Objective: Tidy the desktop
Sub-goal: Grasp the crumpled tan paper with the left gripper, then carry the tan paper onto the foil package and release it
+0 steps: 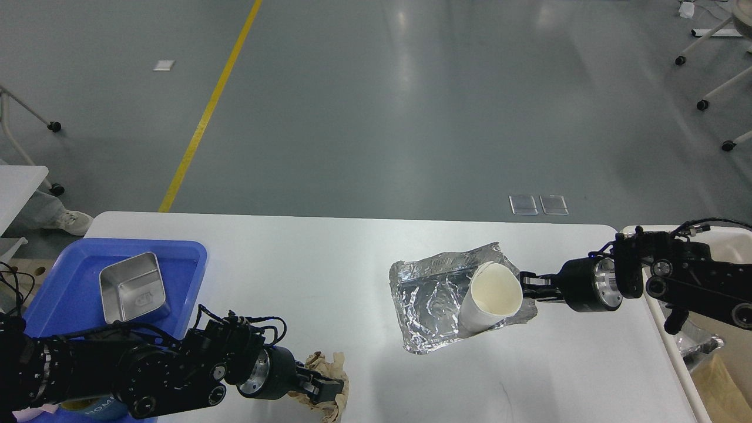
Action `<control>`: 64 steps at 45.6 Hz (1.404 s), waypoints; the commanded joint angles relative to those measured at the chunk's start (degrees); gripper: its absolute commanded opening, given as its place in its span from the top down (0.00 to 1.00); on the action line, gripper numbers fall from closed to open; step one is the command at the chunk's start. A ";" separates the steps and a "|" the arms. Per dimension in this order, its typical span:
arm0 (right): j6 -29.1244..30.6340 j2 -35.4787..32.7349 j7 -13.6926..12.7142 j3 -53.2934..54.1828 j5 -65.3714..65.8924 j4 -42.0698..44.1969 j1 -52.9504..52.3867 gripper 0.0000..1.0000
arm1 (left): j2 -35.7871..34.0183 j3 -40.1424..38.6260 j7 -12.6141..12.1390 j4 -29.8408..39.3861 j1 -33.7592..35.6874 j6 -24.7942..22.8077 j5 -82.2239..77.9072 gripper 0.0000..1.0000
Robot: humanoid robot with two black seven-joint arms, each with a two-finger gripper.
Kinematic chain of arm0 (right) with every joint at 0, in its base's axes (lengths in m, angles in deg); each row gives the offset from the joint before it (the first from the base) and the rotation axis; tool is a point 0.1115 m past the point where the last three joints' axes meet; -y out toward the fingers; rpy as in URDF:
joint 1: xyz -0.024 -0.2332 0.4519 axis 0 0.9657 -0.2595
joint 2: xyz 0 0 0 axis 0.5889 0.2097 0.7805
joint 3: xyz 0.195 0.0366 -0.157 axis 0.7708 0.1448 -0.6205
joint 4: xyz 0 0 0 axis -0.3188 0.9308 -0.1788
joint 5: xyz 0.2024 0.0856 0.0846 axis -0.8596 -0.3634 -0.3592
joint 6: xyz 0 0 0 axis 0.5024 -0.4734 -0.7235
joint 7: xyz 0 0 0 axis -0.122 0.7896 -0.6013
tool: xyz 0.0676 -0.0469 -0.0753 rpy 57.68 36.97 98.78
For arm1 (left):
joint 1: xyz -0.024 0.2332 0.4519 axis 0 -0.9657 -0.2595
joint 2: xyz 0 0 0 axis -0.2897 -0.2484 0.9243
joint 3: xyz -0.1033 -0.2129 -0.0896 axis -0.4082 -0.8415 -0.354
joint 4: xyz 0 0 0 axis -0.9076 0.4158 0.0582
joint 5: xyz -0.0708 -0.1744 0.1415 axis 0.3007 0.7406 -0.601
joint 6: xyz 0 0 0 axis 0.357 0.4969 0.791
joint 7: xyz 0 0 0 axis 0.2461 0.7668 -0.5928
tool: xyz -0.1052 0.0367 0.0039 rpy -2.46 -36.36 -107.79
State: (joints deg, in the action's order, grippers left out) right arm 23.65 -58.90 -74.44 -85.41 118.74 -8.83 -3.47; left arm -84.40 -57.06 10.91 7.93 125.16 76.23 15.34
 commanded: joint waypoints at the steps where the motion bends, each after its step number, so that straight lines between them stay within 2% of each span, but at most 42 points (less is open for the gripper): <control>1: -0.09 0.00 0.00 -0.08 0.00 0.00 0.00 1.00 | -0.22 0.83 0.11 0.11 1.09 -3.70 0.08 1.00; 11: -0.09 -0.09 0.00 0.01 0.00 0.00 0.00 1.00 | -2.32 0.83 0.64 2.13 3.28 -5.29 -0.54 1.00; 19: -0.18 -0.09 0.00 0.01 0.00 0.00 0.00 1.00 | -11.28 0.22 1.34 9.95 10.74 -7.75 -0.54 1.00; 29: -0.18 0.00 0.00 0.01 0.00 0.09 0.00 1.00 | -26.57 -1.80 7.84 19.62 24.19 -13.81 -0.45 1.00; 37: -0.09 0.09 0.00 -0.08 0.00 0.00 0.00 1.00 | -36.25 -5.49 12.32 22.35 33.42 -21.89 0.34 1.00; 42: -0.09 0.17 0.00 -0.08 0.00 0.00 0.08 1.00 | -39.50 -6.20 14.87 22.35 39.31 -24.97 3.06 1.00; 51: -0.09 0.44 0.00 -0.08 -0.18 0.00 -0.09 1.00 | -38.37 -6.29 15.84 22.35 46.52 -26.56 10.09 1.00; 64: -0.09 1.23 0.00 0.01 -0.18 -0.09 -0.18 1.00 | -27.65 -5.50 15.93 20.51 50.22 -26.56 12.12 0.99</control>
State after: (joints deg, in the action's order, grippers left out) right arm 23.56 -57.82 -74.43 -85.44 118.55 -8.84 -3.57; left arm -116.64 -63.07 26.83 29.24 174.98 49.69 27.29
